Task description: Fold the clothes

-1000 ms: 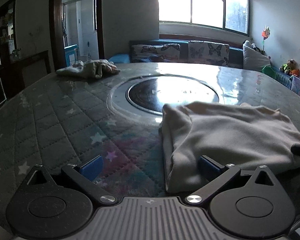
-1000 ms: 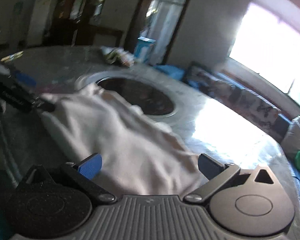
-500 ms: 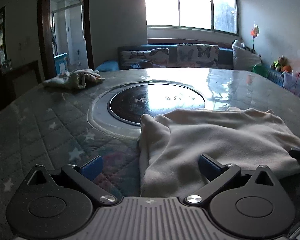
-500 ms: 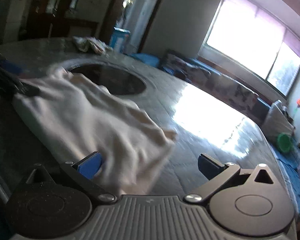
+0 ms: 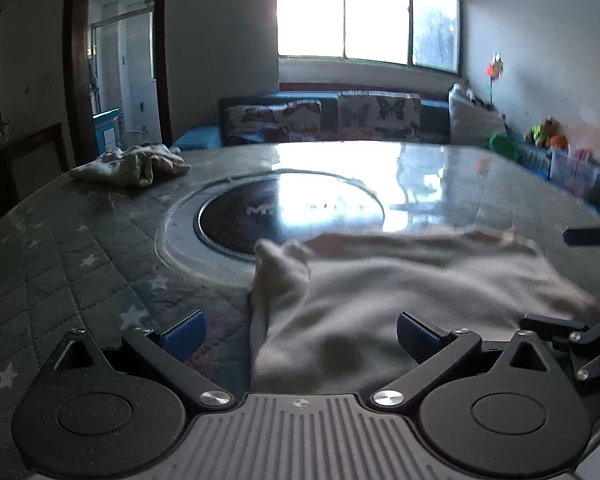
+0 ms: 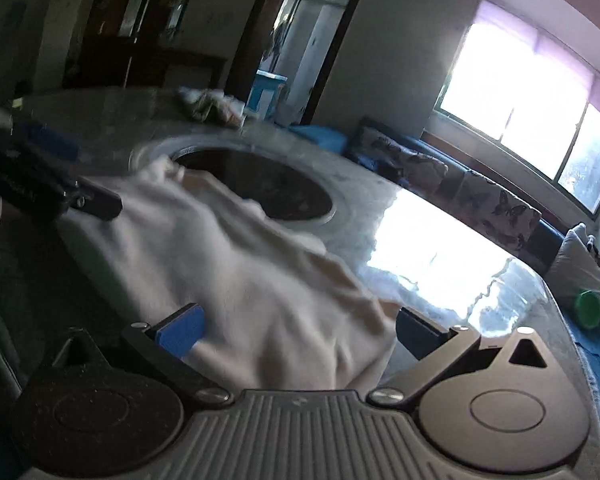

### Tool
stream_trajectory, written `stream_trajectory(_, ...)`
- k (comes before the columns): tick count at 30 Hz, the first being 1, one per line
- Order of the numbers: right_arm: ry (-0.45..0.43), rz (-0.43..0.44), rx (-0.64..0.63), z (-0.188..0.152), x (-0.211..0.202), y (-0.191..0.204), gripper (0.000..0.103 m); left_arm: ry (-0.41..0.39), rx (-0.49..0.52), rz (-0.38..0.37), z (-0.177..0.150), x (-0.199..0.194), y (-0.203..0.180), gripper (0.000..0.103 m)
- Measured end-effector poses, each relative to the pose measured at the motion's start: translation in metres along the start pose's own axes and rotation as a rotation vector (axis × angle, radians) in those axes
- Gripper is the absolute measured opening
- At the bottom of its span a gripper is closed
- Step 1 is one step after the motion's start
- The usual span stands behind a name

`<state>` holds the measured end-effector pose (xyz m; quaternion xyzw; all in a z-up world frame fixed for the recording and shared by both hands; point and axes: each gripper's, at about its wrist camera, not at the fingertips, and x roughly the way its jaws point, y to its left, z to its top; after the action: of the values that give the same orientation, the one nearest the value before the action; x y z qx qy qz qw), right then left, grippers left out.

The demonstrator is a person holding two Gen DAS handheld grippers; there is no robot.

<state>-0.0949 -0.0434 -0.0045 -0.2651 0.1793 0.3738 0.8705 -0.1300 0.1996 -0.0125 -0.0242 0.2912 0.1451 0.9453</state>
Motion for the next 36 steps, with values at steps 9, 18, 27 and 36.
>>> stream_trajectory(9,-0.008,-0.008,0.043,0.0,-0.01,-0.01,0.103,-0.025,-0.013,-0.041,0.007,-0.007,-0.002,0.103)
stream_trajectory(18,0.002,0.017,0.097,0.001,-0.011,-0.018,0.103,0.014,-0.023,-0.033,0.006,0.002,-0.001,0.103)
stream_trajectory(27,-0.01,0.121,0.07,0.022,-0.007,-0.009,0.103,0.04,-0.116,-0.021,0.002,0.003,0.019,0.103)
stream_trajectory(36,-0.011,0.224,0.004,0.042,-0.001,0.017,0.101,0.021,-0.153,-0.033,0.003,-0.007,0.028,0.103)
